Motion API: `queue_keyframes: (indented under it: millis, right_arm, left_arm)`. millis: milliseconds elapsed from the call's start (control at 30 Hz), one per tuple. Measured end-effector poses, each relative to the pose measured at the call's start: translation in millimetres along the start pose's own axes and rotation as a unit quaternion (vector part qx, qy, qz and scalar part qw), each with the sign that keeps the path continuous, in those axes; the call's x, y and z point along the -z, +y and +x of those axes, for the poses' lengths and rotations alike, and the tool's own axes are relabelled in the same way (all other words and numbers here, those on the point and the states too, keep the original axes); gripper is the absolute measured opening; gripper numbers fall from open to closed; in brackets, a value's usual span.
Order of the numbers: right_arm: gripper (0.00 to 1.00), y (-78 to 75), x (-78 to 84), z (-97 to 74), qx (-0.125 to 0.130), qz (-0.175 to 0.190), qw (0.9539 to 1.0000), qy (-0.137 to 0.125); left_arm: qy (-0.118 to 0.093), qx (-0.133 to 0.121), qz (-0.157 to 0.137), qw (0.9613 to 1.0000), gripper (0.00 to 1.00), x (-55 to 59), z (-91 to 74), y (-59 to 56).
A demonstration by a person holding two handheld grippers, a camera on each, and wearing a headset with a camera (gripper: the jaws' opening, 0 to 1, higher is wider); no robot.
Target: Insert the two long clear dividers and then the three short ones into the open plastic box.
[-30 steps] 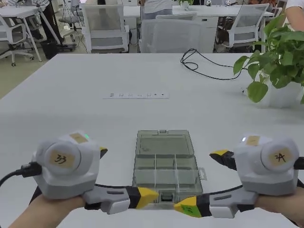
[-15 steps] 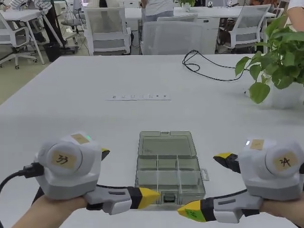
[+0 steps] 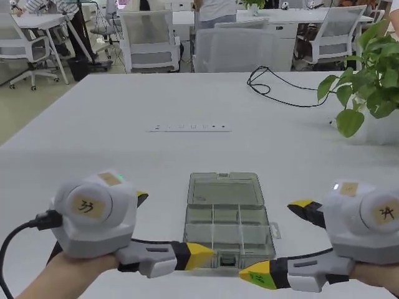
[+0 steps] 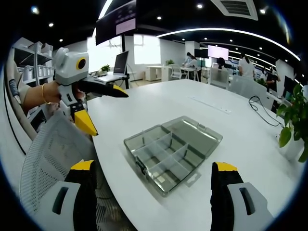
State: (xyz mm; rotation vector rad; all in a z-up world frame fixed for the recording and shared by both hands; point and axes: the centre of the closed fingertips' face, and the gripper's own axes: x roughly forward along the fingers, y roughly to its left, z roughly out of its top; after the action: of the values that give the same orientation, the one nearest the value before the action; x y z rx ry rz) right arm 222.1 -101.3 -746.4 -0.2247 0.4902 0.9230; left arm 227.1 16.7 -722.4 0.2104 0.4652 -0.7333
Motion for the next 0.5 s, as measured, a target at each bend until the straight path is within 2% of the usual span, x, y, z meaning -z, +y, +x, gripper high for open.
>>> queue_keyframes:
  millis: [200,500]
  right_arm:
    - [1.0,0.0,-0.4,0.0,-0.001,-0.001,1.0,0.0]
    - [1.0,-0.6,-1.0,1.4,-0.003,-0.002,1.0,0.001]
  left_arm:
    - [0.001,0.002,0.003,1.0,0.97,-0.3,0.9,-2.1]
    - [-0.002,-0.003,-0.002,1.0,0.96,0.1,-0.1,2.2]
